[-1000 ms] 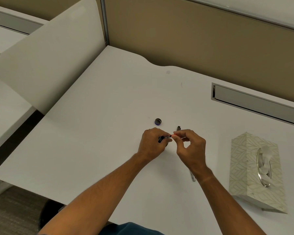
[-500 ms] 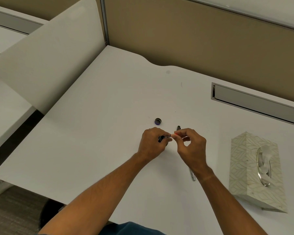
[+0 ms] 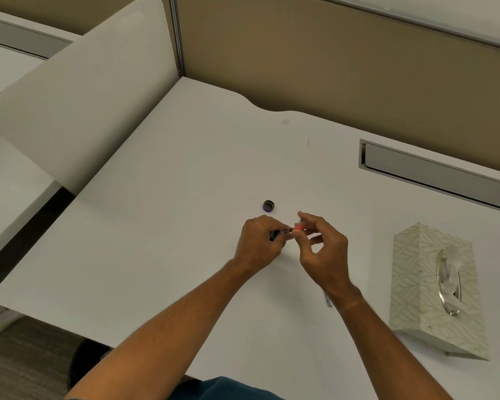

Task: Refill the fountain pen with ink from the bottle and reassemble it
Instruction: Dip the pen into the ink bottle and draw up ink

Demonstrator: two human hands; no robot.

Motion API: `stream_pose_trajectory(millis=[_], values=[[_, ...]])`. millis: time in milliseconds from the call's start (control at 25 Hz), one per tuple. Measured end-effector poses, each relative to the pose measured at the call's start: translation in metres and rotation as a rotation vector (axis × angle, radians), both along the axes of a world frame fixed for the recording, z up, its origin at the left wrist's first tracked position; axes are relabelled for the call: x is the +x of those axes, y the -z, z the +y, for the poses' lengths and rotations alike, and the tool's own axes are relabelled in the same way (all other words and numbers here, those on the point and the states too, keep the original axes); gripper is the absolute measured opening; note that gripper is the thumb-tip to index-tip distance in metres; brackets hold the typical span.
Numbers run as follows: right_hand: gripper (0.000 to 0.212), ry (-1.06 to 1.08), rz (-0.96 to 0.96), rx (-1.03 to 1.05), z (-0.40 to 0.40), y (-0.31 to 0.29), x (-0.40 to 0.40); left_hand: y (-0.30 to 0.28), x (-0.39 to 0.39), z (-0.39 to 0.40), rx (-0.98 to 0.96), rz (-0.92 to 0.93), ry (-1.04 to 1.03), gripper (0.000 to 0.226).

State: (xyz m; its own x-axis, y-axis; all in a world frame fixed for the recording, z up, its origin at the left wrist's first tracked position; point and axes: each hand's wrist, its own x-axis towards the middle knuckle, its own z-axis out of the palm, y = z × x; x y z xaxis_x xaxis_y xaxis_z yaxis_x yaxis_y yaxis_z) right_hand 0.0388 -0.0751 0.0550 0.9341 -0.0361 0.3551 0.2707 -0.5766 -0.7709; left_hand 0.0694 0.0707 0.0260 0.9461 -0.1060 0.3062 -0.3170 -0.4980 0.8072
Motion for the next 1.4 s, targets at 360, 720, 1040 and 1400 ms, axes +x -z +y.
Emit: stream_pose_trajectory(millis=[360, 720, 1040, 1400], values=[[0.016, 0.026, 0.02, -0.02, 0.0006, 0.0016, 0.0021, 0.003, 0.0, 0.0011, 0.004, 0.019, -0.008, 0.014], [0.013, 0.039, 0.011, -0.032, -0.001, 0.002, 0.0024, 0.0035, -0.0011, 0.0012, 0.009, 0.02, -0.012, 0.015], [0.011, 0.031, -0.027, -0.041, -0.0008, 0.002, 0.0021, 0.0022, -0.001, 0.0005, 0.004, -0.011, -0.002, 0.013], [0.012, 0.023, -0.046, -0.052, -0.0003, 0.0023, 0.0006, 0.0009, -0.0025, 0.0004, 0.011, 0.011, -0.014, 0.014]])
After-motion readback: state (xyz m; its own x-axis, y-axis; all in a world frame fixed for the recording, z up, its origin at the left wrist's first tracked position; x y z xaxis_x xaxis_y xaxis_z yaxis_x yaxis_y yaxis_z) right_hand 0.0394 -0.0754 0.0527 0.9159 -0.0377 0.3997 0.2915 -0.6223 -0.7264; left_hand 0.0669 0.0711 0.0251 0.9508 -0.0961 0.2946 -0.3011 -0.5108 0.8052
